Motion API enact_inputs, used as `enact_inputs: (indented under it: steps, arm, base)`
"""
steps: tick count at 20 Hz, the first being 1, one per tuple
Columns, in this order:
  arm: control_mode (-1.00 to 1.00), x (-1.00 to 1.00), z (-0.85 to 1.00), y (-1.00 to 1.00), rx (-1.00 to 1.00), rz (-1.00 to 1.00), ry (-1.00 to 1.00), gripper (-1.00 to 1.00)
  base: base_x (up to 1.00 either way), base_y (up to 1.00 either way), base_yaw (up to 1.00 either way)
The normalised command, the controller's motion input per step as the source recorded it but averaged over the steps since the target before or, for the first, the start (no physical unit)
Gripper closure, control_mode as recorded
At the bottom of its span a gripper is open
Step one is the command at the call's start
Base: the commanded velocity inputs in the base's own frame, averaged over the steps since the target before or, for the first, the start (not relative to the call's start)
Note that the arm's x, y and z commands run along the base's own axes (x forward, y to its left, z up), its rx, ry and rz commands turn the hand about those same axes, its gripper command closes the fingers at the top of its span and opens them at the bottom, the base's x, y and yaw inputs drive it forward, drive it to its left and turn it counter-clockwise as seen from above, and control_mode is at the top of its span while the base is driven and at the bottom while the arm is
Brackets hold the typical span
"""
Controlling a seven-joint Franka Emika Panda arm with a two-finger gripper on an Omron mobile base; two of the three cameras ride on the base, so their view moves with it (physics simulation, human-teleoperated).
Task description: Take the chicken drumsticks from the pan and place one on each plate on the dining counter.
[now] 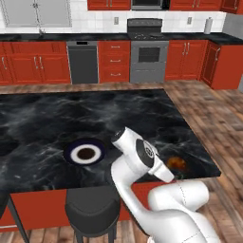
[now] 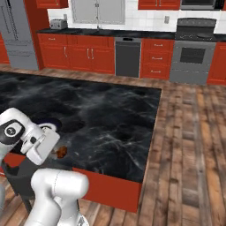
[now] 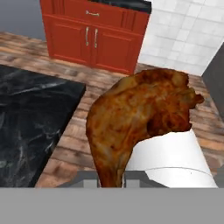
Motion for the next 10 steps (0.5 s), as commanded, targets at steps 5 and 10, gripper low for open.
enact_inputs:
  steps: [5, 10]
  arm:
    - [-1.0, 0.0, 0.42, 0.4, -0.13, 0.5, -0.01, 1.0]
    - [-1.0, 0.0, 0.53, 0.43, -0.08, 0.39, -0.15, 1.0]
  base:
    - [0.0, 0.0, 0.0]
    - [0.0, 0.0, 0.0]
